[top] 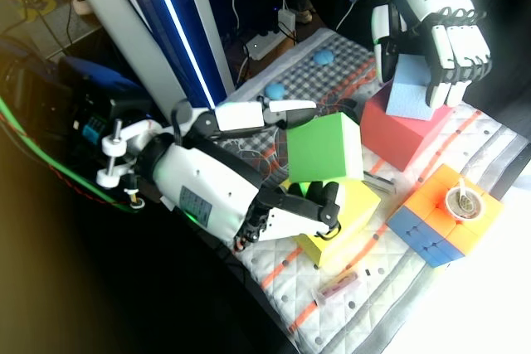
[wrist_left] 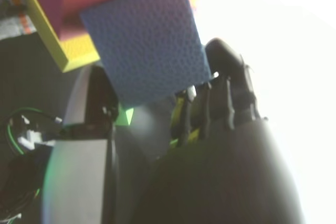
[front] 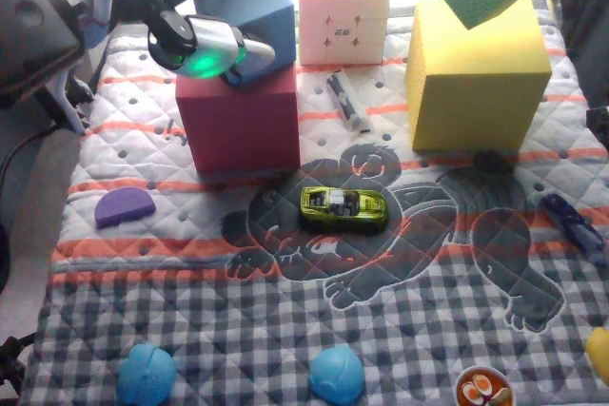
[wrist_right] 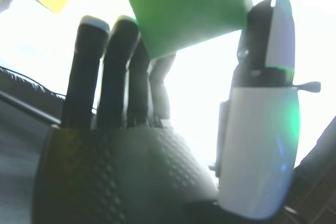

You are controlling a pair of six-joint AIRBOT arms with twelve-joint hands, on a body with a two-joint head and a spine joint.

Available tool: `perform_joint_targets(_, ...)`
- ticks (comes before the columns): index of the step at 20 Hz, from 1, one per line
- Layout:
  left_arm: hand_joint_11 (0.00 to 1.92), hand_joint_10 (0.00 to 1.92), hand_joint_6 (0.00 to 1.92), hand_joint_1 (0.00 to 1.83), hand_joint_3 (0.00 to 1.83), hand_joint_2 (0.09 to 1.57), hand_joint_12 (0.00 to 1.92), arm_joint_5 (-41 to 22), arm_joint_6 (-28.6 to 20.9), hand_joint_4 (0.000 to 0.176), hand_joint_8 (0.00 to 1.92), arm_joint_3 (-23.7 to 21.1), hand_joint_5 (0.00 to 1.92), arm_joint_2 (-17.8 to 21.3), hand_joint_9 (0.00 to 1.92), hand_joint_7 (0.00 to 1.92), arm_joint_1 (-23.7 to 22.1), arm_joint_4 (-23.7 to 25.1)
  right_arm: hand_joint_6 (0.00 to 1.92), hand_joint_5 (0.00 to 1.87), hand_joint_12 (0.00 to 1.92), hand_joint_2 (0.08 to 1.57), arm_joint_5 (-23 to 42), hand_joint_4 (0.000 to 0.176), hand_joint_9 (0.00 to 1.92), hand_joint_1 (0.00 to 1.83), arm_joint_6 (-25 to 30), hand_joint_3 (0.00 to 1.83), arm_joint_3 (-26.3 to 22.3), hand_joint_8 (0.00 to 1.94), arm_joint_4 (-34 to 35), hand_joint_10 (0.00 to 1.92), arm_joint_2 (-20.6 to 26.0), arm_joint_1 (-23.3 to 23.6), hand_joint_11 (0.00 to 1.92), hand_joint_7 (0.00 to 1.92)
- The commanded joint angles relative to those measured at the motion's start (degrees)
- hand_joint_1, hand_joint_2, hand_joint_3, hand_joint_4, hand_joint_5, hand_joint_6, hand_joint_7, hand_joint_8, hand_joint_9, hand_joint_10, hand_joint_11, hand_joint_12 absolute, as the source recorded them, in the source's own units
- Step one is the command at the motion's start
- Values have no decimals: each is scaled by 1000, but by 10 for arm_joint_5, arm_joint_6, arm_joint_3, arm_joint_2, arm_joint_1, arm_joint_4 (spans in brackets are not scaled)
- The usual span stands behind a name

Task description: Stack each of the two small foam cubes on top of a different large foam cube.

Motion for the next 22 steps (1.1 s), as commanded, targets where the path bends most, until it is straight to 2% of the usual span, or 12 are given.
perform_joint_targets(1, 0, 95, 136, 934, 0, 1140, 1179, -56, -1, 112, 29, -5, 54, 5, 0, 13, -4, 15, 1478, 293, 1921, 1219, 47, 0, 661, 1317, 9, 2, 0, 1409, -8, 1681, 8, 5, 762, 744)
perform_joint_targets(3, 0, 3, 11, 845, 0, 1109, 555, -66, -1, 105, 0, -14, 6, 12, 0, 0, -3, 21, 1435, 287, 1921, 1120, 46, 0, 591, 1306, 9, 0, -3, 1384, -7, 1635, 11, 6, 702, 502)
perform_joint_targets(4, 0, 0, 1, 778, 0, 1100, 501, -69, -10, 114, 0, -16, 0, 14, 0, 0, -3, 28, 1471, 289, 1921, 1099, 47, 0, 605, 1287, 9, 0, -6, 1469, 17, 1683, 11, 8, 748, 447)
perform_joint_targets(5, 0, 0, 2, 735, 0, 1086, 496, -70, -26, 99, 0, -16, 5, 17, 0, 0, -3, 37, 1440, 328, 1921, 1141, 49, 0, 799, 1315, 9, 93, -10, 1443, 36, 1873, 11, 13, 1013, 698)
perform_joint_targets(9, 0, 0, 2, 762, 1, 1091, 173, -74, -42, 105, 0, -20, 32, 22, 0, 0, -3, 52, 1465, 357, 1904, 1180, 63, 0, 642, 1325, 9, 36, -23, 1347, 53, 1565, 4, 20, 686, 782)
perform_joint_targets(11, 0, 0, 1, 765, 0, 1084, 85, -76, -42, 101, 0, -22, 40, 23, 0, 0, -3, 55, 1460, 334, 1855, 1098, 64, 0, 612, 1280, 9, 0, -22, 1331, 53, 1517, 4, 20, 707, 476)
perform_joint_targets(12, 0, 0, 1, 796, 3, 1093, 79, -78, -42, 111, 0, -23, 41, 24, 0, 0, -3, 56, 1486, 324, 1895, 1192, 65, 0, 650, 1306, 9, 14, -22, 1401, 54, 1592, 3, 20, 744, 684)
perform_joint_targets(13, 0, 0, 0, 864, 2, 1124, 159, -78, -42, 117, 0, -24, 28, 25, 0, 0, -3, 56, 1362, 368, 1903, 1193, 65, 0, 638, 1320, 9, 5, -21, 1358, 56, 1598, 3, 20, 750, 766)
perform_joint_targets(15, 0, 0, 5, 921, 1, 1136, 318, -82, -42, 40, 0, -27, 45, 28, 0, 0, -3, 59, 1068, 471, 1910, 1077, 70, 0, 579, 1297, 9, 0, -21, 1265, 61, 1547, 3, 20, 720, 587)
perform_joint_targets(17, 0, 0, 3, 852, 0, 1133, 888, -85, -43, 91, 0, -28, 42, 31, 0, 0, -4, 59, 1199, 414, 1826, 1196, 73, 0, 569, 1326, 9, 4, -20, 1351, 68, 1456, 3, 23, 543, 760)
perform_joint_targets(21, 0, 0, 9, 792, 0, 1132, 1170, -88, -43, 112, 0, -30, 60, 33, 0, 0, -3, 59, 1678, 496, 1851, 1334, 65, 0, 534, 1097, 9, 5, -19, 1500, 72, 1459, 7, 34, 516, 657)
perform_joint_targets(22, 0, 0, 7, 805, 0, 1136, 1240, -88, -43, 131, 0, -30, 56, 33, 0, 0, -3, 59, 1465, 299, 1907, 1260, 56, 0, 655, 1270, 9, 0, -15, 1438, 71, 1617, 9, 35, 677, 721)
